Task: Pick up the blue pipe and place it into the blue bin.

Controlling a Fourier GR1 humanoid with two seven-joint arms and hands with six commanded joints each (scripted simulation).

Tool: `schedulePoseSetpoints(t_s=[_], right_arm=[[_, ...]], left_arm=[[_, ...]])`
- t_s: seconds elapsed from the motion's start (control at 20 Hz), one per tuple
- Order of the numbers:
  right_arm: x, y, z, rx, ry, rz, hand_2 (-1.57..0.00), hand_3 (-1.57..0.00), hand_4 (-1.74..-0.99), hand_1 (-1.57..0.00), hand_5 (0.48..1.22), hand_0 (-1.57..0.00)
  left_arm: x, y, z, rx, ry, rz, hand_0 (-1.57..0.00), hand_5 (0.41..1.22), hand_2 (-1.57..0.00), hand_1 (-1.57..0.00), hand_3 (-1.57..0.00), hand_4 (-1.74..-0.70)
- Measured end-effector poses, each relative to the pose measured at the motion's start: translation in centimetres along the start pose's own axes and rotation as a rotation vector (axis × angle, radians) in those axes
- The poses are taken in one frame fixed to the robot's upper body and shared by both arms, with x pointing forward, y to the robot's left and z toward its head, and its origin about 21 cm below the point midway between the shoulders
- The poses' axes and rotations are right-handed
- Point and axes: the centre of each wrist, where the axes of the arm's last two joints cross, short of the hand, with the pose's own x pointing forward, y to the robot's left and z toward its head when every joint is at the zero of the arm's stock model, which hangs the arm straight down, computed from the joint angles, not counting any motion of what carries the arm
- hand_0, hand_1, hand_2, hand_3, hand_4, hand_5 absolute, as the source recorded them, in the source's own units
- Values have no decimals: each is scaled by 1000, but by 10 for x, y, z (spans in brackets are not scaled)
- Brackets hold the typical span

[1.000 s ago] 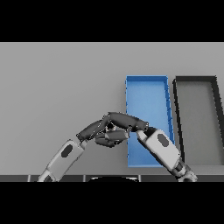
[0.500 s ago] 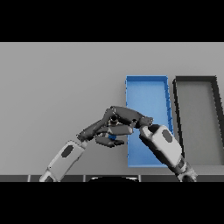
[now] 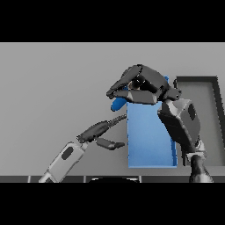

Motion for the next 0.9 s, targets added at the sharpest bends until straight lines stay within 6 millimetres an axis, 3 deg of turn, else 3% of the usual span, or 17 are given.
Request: schedulePoseSetpoints(t_s=[0.15, 0.35, 0.55, 0.9], right_arm=[[23, -27, -7, -157, -7, 71, -1571, -1571, -1734, -1571, 1127, -1571], [10, -77, 16, -386, 114, 106, -1571, -1571, -1738, -1571, 1129, -1571], [-32, -105, 54, -565, 256, 35, -1571, -1571, -1740, -1571, 1121, -1571], [-105, -94, 109, -733, 554, -110, -1571, -1571, -1741, -1571, 1120, -1571]], left_arm=[[-2, 1, 9, -3, -13, 17, 1, 491, 1, 1, 1, -907], [-2, 2, 8, 4, -9, 28, 1, 487, 1, 1, 1, -910], [-3, 10, 8, 17, 18, 21, 1, 487, 1, 1, 1, -893], [-5, 5, 8, 15, 14, 27, 1, 464, 1, 1, 1, -883]])
